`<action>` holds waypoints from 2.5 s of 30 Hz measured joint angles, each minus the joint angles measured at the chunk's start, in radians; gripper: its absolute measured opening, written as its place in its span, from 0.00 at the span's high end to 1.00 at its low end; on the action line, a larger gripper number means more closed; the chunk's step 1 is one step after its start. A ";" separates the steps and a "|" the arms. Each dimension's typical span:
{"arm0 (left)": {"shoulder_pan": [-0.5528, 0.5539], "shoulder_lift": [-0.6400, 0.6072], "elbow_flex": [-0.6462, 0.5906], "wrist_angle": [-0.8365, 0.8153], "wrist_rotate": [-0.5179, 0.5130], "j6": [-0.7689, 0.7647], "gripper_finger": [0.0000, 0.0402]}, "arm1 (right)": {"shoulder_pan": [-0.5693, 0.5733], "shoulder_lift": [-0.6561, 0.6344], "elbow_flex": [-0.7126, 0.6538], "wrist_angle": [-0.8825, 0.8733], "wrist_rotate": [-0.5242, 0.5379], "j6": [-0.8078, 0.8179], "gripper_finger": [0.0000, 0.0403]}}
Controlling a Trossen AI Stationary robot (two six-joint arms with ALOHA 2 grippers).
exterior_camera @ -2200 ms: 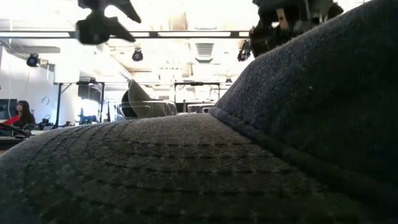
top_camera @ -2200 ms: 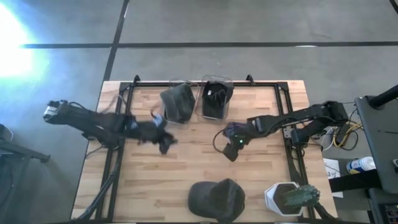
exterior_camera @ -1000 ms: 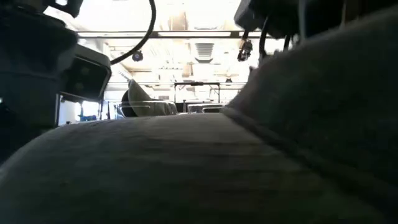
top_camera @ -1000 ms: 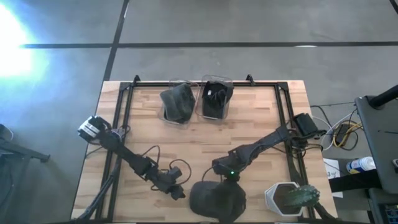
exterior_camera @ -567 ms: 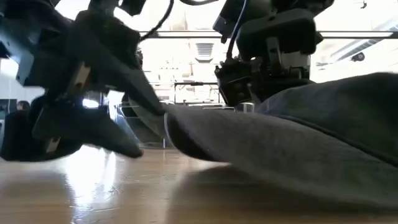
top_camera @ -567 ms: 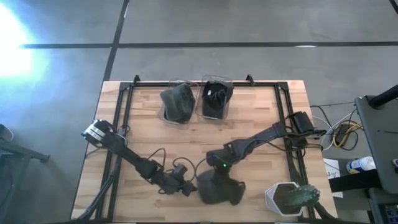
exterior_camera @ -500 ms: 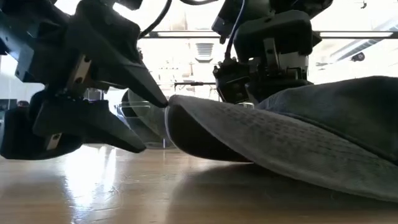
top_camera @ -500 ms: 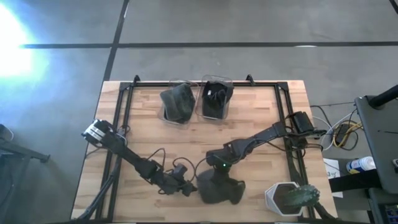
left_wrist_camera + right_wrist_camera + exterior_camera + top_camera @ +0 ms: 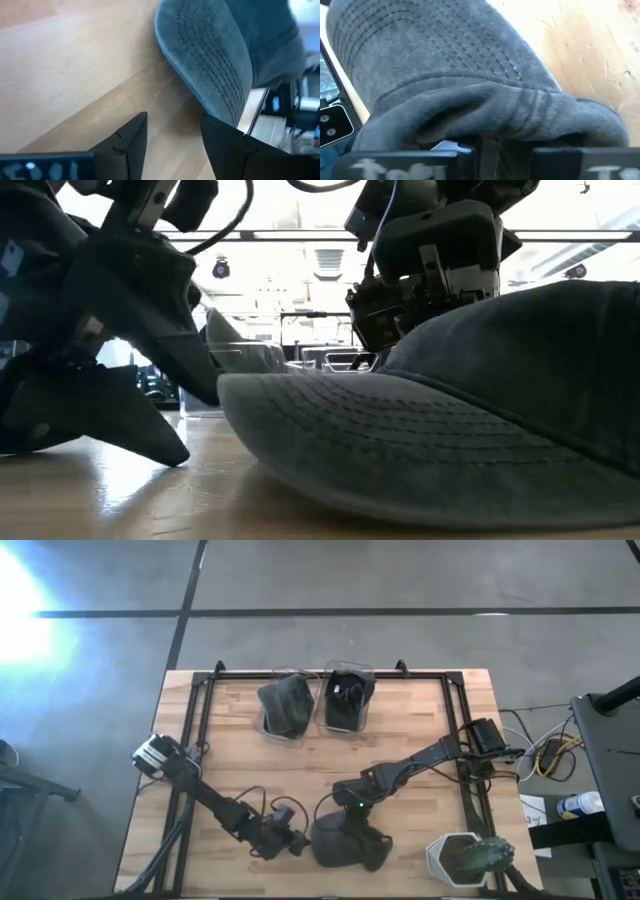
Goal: Pick & Place hat
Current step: Put the black cap into the right transparent bin
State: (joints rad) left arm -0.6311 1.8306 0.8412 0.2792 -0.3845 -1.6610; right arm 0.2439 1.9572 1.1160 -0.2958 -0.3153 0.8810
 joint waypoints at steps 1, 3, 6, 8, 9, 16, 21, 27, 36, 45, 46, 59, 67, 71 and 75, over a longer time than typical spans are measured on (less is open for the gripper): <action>-0.005 0.000 -0.003 0.000 -0.026 -0.024 0.56 | -0.001 0.000 0.000 0.000 0.000 -0.002 0.83; -0.012 0.000 -0.004 0.000 -0.067 -0.066 0.56 | -0.001 0.000 -0.001 -0.002 0.000 -0.004 0.83; -0.022 0.000 -0.004 0.005 -0.089 -0.099 0.56 | -0.002 0.000 -0.001 -0.003 0.000 -0.007 0.83; -0.030 -0.001 -0.004 0.007 -0.088 -0.110 0.56 | -0.002 0.001 -0.002 -0.004 0.000 -0.009 0.83; -0.036 -0.002 -0.004 0.008 -0.086 -0.116 0.56 | -0.002 0.001 -0.002 -0.005 0.000 -0.009 0.83; -0.084 -0.007 -0.006 -0.059 -0.082 -0.203 0.56 | -0.002 0.002 -0.002 -0.007 0.000 -0.010 0.83; -0.093 -0.011 -0.006 -0.091 -0.120 -0.251 0.56 | -0.002 0.002 -0.002 -0.007 0.000 -0.009 0.83; -0.097 -0.094 -0.009 -0.371 -0.152 -0.300 0.56 | -0.002 0.002 -0.003 -0.007 -0.001 -0.002 0.83; -0.101 -0.188 -0.044 -0.348 -0.216 -0.316 0.56 | -0.002 0.002 0.005 -0.007 0.000 0.000 0.83; -0.101 -0.096 -0.053 -0.093 -0.209 -0.281 0.56 | -0.005 0.002 0.007 -0.004 0.001 0.000 0.83; -0.098 -0.086 -0.049 -0.058 -0.210 -0.275 0.56 | -0.005 0.002 0.007 -0.004 0.001 0.000 0.83; -0.046 0.019 -0.009 0.114 -0.223 -0.191 0.57 | -0.005 0.003 0.007 0.017 0.006 0.016 0.83; 0.001 0.013 -0.001 0.221 -0.201 0.005 0.85 | -0.007 0.006 0.006 0.089 0.013 0.033 0.83; 0.026 0.000 0.003 0.226 -0.197 0.032 0.97 | -0.012 0.000 0.005 0.094 0.015 0.031 0.83; 0.038 -0.039 0.002 0.194 -0.217 0.091 0.97 | -0.014 -0.063 0.003 0.044 0.020 -0.021 0.83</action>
State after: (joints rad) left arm -0.5931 1.7918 0.8429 0.4735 -0.6016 -1.5704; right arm 0.2302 1.8945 1.1191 -0.2518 -0.2953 0.8600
